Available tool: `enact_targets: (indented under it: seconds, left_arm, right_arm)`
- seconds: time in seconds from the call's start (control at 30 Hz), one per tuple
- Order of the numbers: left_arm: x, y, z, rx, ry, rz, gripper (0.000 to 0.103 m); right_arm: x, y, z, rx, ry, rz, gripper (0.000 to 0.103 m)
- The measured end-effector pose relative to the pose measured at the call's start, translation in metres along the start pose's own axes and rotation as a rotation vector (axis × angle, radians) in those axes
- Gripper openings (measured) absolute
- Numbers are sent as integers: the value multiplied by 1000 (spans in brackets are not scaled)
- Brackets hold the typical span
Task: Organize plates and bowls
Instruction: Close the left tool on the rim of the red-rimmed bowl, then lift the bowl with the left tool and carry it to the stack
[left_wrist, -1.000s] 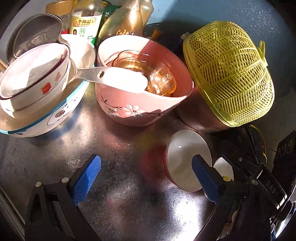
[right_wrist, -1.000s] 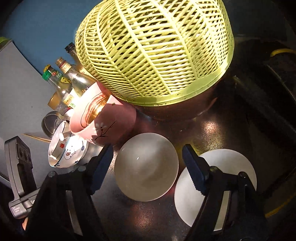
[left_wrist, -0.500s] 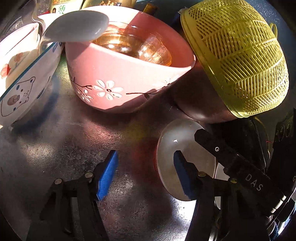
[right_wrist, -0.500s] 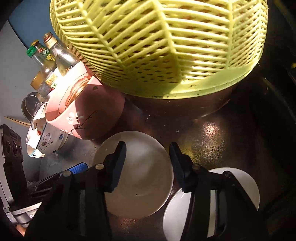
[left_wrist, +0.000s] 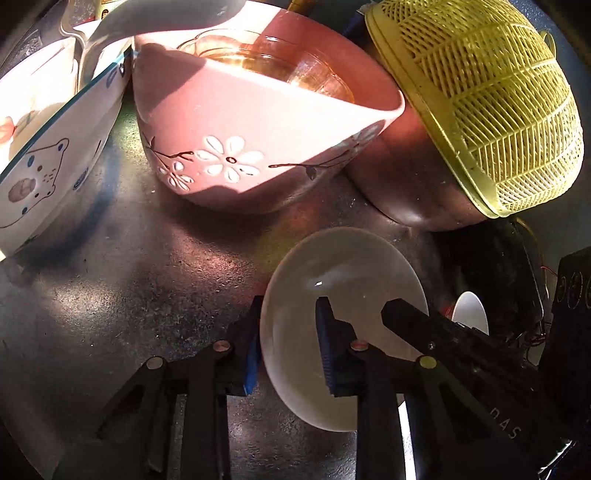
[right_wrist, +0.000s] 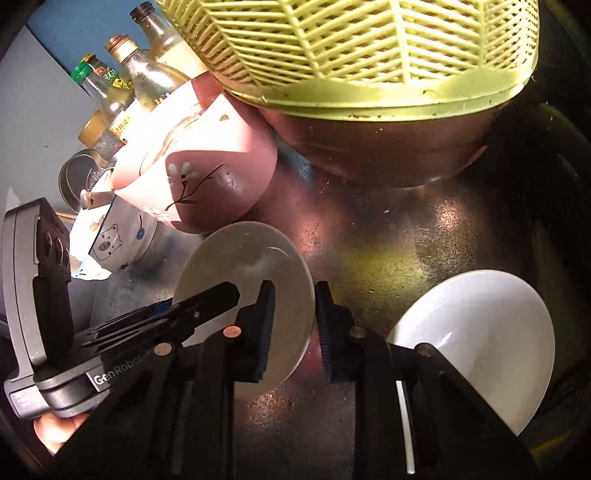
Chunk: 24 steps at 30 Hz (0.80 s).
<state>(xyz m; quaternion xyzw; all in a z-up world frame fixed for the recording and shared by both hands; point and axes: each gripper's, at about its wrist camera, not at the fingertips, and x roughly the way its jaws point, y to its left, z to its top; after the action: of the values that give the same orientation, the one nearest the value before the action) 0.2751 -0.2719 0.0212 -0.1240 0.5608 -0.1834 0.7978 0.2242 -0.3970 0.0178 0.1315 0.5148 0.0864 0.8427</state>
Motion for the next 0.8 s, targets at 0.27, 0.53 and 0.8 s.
enact_targets:
  seconds: [0.27,0.53,0.8]
  left_arm:
    - [-7,9,-13,16,6,22,14]
    - [-36,4,-31,44,-7,22,13]
    - [-75,3,-53,48,-19,27,13]
  right_arm:
    - [4,7,-6,9,-1,-30,9]
    - [-17,15,-26,26,-37,-11,9]
    - [-45,29,-50,58,-59,14,9]
